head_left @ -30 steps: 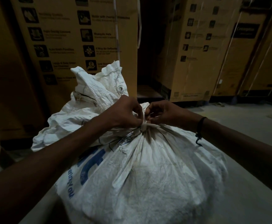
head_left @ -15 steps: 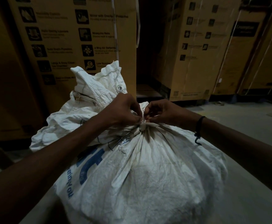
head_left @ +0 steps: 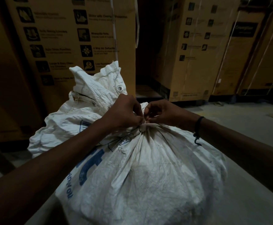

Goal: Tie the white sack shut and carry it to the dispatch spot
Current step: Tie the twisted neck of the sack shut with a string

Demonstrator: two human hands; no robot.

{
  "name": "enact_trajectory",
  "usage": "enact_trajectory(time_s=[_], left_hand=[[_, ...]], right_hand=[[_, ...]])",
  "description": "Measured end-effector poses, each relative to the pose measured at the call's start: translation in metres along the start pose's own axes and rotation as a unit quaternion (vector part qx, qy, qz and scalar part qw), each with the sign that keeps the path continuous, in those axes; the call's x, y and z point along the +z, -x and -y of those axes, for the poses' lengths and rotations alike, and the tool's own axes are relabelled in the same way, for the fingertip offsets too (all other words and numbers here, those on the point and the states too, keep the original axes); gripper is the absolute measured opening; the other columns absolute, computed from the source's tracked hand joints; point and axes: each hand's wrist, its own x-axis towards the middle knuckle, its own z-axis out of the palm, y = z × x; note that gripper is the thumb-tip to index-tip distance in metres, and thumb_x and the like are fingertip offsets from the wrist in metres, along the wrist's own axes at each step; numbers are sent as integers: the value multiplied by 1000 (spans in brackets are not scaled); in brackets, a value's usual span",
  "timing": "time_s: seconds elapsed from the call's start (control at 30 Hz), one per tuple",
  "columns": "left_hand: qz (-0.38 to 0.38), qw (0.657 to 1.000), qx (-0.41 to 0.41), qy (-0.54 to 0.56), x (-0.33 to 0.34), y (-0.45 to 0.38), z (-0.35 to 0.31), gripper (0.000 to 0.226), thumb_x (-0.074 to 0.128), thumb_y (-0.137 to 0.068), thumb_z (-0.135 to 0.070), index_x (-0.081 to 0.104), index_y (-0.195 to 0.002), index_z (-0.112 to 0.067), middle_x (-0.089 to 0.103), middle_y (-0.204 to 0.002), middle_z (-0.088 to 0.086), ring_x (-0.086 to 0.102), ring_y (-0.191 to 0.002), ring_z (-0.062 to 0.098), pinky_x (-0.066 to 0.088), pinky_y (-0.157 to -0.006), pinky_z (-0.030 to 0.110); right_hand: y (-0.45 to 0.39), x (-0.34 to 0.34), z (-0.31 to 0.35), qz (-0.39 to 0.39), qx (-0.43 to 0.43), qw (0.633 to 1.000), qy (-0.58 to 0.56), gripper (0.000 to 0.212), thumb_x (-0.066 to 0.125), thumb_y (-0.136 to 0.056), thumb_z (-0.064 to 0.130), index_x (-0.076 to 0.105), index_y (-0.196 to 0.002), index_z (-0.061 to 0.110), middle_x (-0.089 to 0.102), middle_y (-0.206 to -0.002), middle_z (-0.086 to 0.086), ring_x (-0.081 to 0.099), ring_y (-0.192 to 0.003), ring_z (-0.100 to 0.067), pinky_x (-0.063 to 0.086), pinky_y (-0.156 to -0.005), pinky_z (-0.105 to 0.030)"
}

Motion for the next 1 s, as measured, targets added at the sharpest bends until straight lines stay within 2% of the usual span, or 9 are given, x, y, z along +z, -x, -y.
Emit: enact_trajectory(time_s=[0.17,0.33,0.43,0.5,0.57,0.63,0.73,0.83,1.0], left_hand=[[-11,999,-21,45,-1,0,10,13,96,-65,-22,84,-71,-20,79,-68,-3,76,-69,8,63,-75,42],[13,999,-18,38,0,-2,10,13,96,-69,-21,84,-73,-18,79,-72,-3,76,-73,8,62,-79,38],[50,999,-14,13,-8,-6,9,9,91,-78,-21,86,-83,-16,82,-81,-3,75,-79,6,60,-80,28],[75,997,-18,-5,-13,-7,8,6,88,-81,-19,87,-87,-18,82,-85,-4,73,-79,2,53,-75,14],[69,997,-24,-24,-11,-7,7,8,86,-80,-18,87,-88,-21,82,-85,-6,71,-77,-1,46,-70,5],[51,998,-31,-36,-7,-7,5,9,86,-78,-18,87,-86,-22,82,-84,-5,73,-80,0,51,-72,11],[42,998,-39,-34,-5,-8,3,9,87,-74,-22,87,-82,-24,81,-79,-6,74,-80,2,61,-79,30],[21,998,-56,-25,-3,-6,1,11,87,-67,-27,86,-77,-24,79,-73,-6,74,-75,3,62,-78,37],[2,994,-100,-44,3,-5,-6,25,78,-57,-48,84,-75,-32,79,-74,-10,74,-76,4,64,-76,37]], right_hand=[[1,-1,-2,10,14,1000,-22,27,72,-90,-13,67,-116,-7,74,-99,-10,71,-92,-13,60,-87,-24],[2,-3,-1,20,13,999,-44,30,70,-91,-14,64,-120,-12,72,-108,-23,70,-101,-21,60,-93,-28],[3,-3,1,12,10,999,-28,26,71,-92,-12,66,-118,-11,73,-112,-27,72,-102,-19,60,-93,-26],[4,-1,3,3,11,1000,-13,24,73,-91,-10,69,-114,-5,76,-107,-17,74,-99,-16,60,-92,-24],[2,1,5,-17,15,1000,12,24,77,-89,-8,71,-110,0,79,-106,-11,77,-101,-20,61,-96,-30],[-1,4,6,-41,18,999,29,26,79,-86,-9,70,-109,1,79,-104,-14,78,-100,-25,62,-99,-39],[0,10,4,-72,1,997,-13,31,73,-85,-19,64,-111,-5,77,-104,-26,75,-94,-29,61,-99,-47],[5,16,0,-106,-34,993,-42,28,70,-87,-20,57,-108,-9,74,-105,-34,74,-94,-31,62,-93,-45],[6,18,-6,-128,-52,989,-59,35,69,-86,-23,54,-100,5,73,-104,-38,74,-92,-32,64,-84,-36]])
